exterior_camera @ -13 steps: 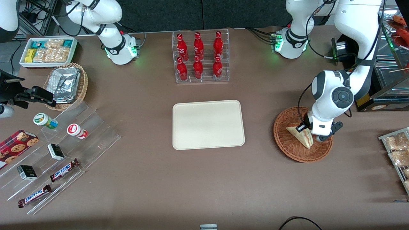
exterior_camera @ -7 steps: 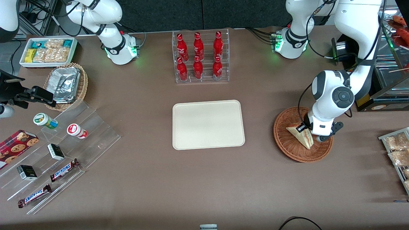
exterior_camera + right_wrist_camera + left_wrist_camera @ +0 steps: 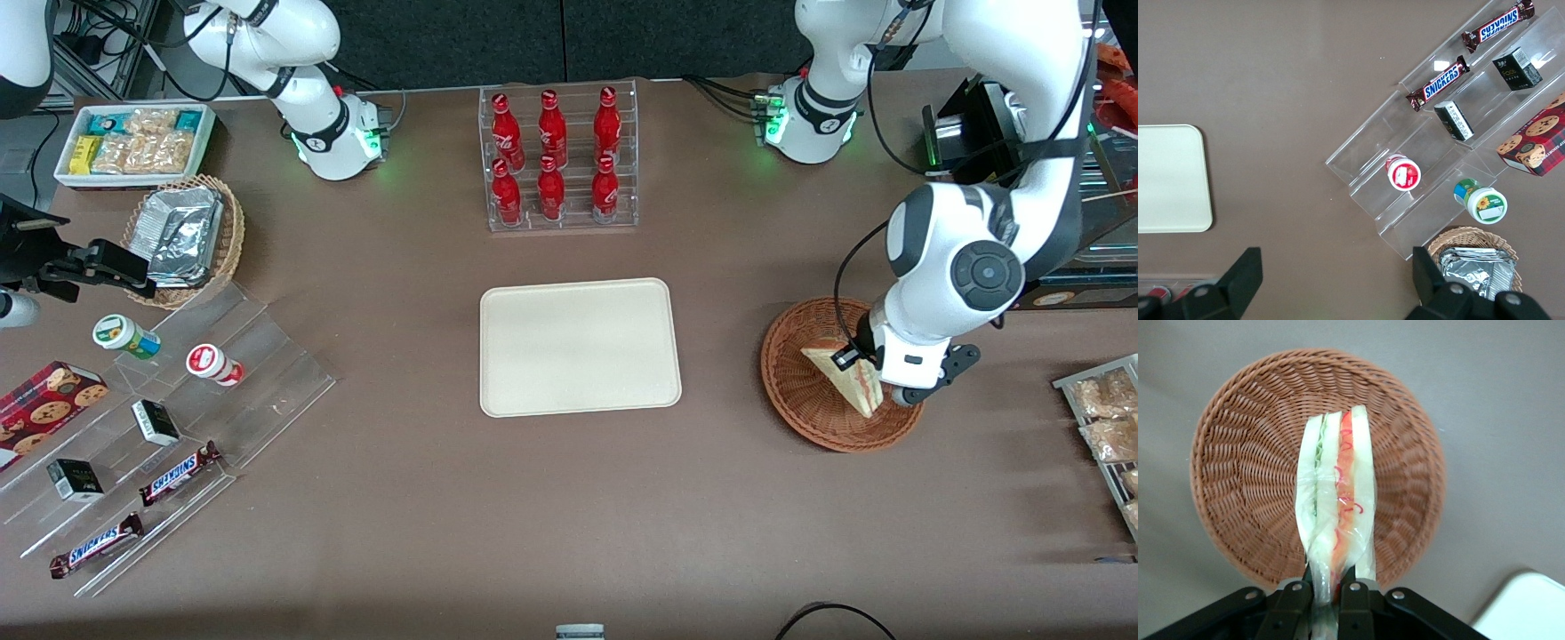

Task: Place sandwich from basket to tray
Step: 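Lift the sandwich and carry it over the white tray, then lower the sandwich onto the tray and open the left gripper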

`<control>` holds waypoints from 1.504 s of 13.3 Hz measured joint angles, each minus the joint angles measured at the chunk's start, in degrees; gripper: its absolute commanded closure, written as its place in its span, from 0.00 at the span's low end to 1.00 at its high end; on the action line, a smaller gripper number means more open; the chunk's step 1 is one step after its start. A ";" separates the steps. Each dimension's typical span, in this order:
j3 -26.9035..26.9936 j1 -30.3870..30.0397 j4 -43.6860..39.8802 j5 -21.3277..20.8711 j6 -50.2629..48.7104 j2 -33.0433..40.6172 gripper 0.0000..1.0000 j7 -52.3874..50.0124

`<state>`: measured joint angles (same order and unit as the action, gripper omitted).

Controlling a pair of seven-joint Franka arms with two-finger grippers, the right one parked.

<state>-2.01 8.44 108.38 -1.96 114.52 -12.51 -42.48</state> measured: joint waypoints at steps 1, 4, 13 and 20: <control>-0.09 1.06 -3.02 0.00 -3.72 0.16 1.00 0.00; -0.55 6.52 -9.54 0.00 -10.83 0.24 1.00 -0.04; -1.09 27.77 -18.22 0.32 -4.70 -13.73 1.00 -4.08; -1.08 34.00 -19.52 0.50 5.64 -21.84 1.00 -4.88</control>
<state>-3.09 42.44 88.86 -1.46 120.17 -34.35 -47.36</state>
